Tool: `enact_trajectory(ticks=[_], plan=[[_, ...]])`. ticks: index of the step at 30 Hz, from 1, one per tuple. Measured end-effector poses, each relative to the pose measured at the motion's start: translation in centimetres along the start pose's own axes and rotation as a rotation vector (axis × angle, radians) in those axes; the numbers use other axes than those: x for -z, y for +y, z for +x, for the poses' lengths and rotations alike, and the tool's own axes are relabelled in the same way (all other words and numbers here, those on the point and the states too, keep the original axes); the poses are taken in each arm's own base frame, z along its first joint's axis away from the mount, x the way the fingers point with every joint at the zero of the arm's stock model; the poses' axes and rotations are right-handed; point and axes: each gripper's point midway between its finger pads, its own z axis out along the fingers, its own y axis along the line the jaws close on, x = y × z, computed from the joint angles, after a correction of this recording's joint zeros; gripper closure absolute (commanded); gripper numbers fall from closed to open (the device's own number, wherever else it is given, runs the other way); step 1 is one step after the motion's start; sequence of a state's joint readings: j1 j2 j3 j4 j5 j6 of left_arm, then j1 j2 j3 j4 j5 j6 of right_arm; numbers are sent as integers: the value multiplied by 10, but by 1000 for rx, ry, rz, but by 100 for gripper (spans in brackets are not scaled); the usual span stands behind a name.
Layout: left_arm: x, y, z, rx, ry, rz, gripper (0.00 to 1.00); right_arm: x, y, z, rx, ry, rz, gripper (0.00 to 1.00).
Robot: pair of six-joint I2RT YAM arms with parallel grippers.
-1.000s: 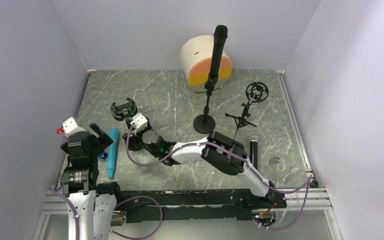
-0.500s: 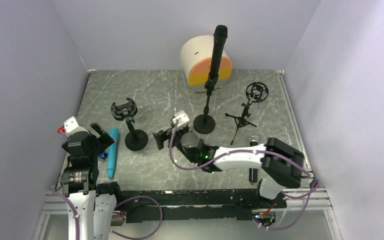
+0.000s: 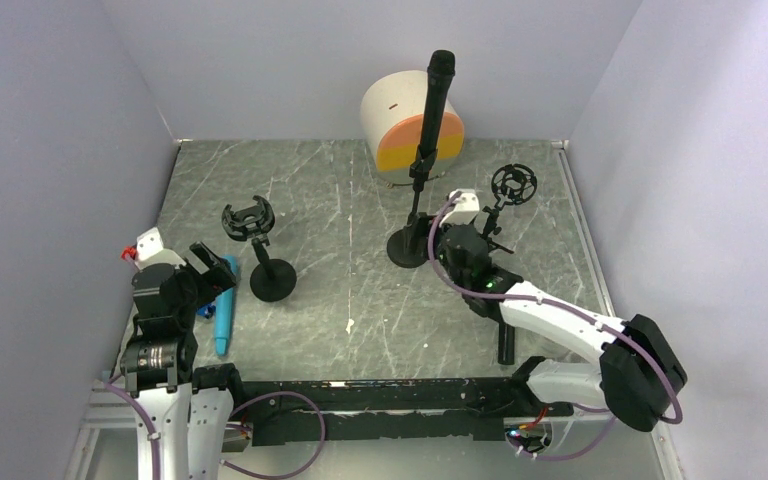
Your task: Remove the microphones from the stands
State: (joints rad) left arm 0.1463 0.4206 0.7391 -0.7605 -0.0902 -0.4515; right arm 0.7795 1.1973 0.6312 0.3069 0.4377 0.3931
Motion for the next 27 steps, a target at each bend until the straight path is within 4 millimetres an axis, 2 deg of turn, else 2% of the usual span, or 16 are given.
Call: enact_trajectory(ticks=[1,3,6,13,23,27], plan=[[0,-2,0,-2,1,12,6,-3,-13,-5,-9,-2,20,19],[1,-6,-1,-4,-1,37,6,-8,-25,-8,-20,8,21,22],[3,-10,-2,-10,-6,61,6,-13,-35,-7,-23,29,8,25],[5,-25,-2,-39,-3,149,6,-24,-20,-14,27,-14,-92,30],[20,-28,-14,-42,-91,184,6,-55,-19,-12,96,-109,-127,43],[18,-30,-14,-45,-90,191,6,-63,-18,-10,105,-130,-143,56]])
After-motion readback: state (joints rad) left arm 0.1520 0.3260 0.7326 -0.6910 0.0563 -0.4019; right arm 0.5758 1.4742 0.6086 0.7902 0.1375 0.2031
